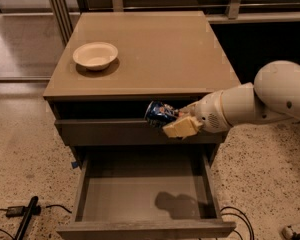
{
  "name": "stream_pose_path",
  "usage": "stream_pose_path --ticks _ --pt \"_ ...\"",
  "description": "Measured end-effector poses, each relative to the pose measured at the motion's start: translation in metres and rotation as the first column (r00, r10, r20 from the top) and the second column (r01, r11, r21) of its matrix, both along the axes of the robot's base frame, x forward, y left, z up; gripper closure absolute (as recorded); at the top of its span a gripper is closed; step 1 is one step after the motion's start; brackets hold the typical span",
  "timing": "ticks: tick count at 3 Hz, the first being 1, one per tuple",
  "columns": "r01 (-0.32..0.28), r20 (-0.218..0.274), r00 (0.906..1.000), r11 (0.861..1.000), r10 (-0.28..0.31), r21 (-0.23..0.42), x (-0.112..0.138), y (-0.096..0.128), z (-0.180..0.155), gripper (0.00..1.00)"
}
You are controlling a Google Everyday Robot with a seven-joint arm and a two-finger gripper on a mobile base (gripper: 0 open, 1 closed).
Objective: Place pepsi can into middle drawer
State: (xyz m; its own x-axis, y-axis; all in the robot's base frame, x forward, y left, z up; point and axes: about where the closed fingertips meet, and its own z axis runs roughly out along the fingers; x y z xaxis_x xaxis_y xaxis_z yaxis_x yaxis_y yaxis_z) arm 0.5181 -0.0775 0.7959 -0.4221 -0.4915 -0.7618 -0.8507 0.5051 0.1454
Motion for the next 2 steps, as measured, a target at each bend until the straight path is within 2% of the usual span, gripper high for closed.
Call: stream_pose_path --ticks 2 --pt "0.054 -0.071 0.9961 0.998 -0.051 0.039 -0.016 0.014 -0.078 1.0"
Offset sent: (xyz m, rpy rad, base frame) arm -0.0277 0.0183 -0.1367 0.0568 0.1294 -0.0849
